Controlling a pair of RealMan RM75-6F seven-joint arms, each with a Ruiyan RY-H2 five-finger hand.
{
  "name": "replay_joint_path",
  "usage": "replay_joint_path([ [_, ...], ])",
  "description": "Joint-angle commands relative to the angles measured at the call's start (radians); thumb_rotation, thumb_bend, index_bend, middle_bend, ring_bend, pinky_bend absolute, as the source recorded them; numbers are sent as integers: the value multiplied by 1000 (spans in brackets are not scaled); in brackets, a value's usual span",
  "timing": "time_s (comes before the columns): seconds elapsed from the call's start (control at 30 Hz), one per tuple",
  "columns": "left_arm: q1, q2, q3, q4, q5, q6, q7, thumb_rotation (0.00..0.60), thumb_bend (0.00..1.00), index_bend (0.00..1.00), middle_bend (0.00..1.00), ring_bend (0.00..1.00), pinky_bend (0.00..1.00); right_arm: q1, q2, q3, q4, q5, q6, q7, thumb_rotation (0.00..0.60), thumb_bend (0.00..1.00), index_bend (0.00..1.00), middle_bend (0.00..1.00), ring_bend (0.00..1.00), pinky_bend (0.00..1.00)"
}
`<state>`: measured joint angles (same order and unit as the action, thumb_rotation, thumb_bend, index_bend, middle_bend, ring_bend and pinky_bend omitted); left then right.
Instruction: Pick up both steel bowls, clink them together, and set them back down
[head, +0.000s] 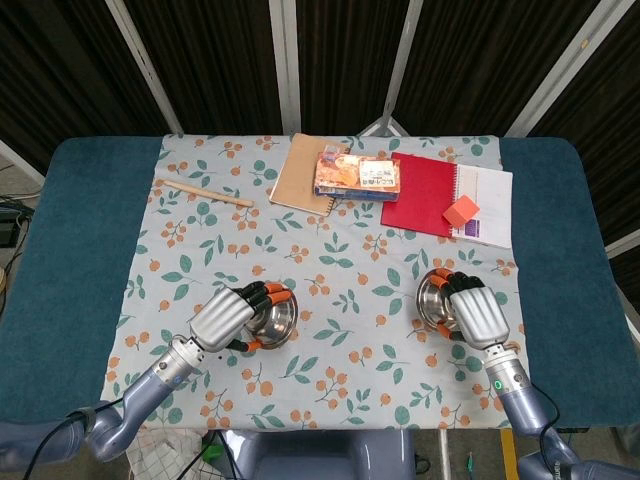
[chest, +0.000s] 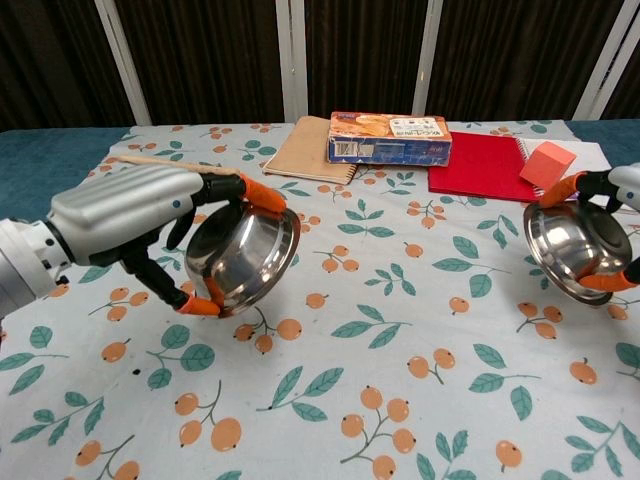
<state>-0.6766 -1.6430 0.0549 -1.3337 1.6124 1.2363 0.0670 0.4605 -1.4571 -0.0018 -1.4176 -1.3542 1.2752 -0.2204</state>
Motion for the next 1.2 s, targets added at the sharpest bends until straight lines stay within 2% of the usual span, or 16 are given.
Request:
replay_joint_path([
  [0.03,4,-18,7,27,-7,-26,17,600,266,363,479,389,619,-15,-38,-5,46,-28,11,6,600,419,749,669,674,847],
  [0.1,6,-27,6,38,-10,-38,18,600,261,361,471,377,582,-21,-57,-8,68,-41,14,16,600,419,733,664,674,833],
  [0.17,7,-34,3,46,-14,-51,23,600,249,361,459,362,503,-27,-71,-11,81,-60,19,19,600,418,671,631,667,801],
  [0.23,11,-41,-1,55,-15,-52,41,600,231,358,447,352,455,-31,-75,-14,85,-73,22,15,600,419,511,548,613,746],
  [0.37,22,-62,-11,75,-26,-55,73,600,191,292,397,333,437,-34,-70,-13,63,-78,8,-11,600,419,87,362,463,643],
  [0.43,26,-70,-17,80,-39,-66,91,600,180,250,374,321,429,-37,-72,-12,61,-83,5,-8,600,419,9,309,418,618],
  [0.6,33,-78,-25,77,-65,-95,129,556,149,88,291,257,393,-37,-62,-9,24,-61,-47,35,598,418,0,173,277,525],
  [0.73,35,-80,-28,71,-70,-105,141,543,129,12,219,196,364,-33,-49,-3,-8,-46,-79,52,533,420,0,77,182,442],
  [0.8,35,-79,-30,65,-73,-111,145,494,118,0,176,161,330,-32,-45,1,-20,-48,-86,62,506,427,0,39,143,406],
  [0.87,34,-75,-31,57,-76,-121,149,405,102,0,125,110,287,-31,-42,4,-31,-47,-96,71,469,426,0,8,85,355],
  [0.93,35,-72,-34,50,-78,-124,157,342,87,0,80,61,252,-30,-35,5,-46,-47,-105,79,431,414,0,0,23,300],
  [1.07,41,-63,-42,30,-67,-102,150,199,56,0,16,2,173,-38,-13,11,-93,-56,-95,104,356,404,0,0,0,245],
  [1.2,54,-29,-41,-15,-34,-55,115,142,37,0,1,0,143,-57,24,15,-152,-100,-37,119,345,397,0,0,0,223],
])
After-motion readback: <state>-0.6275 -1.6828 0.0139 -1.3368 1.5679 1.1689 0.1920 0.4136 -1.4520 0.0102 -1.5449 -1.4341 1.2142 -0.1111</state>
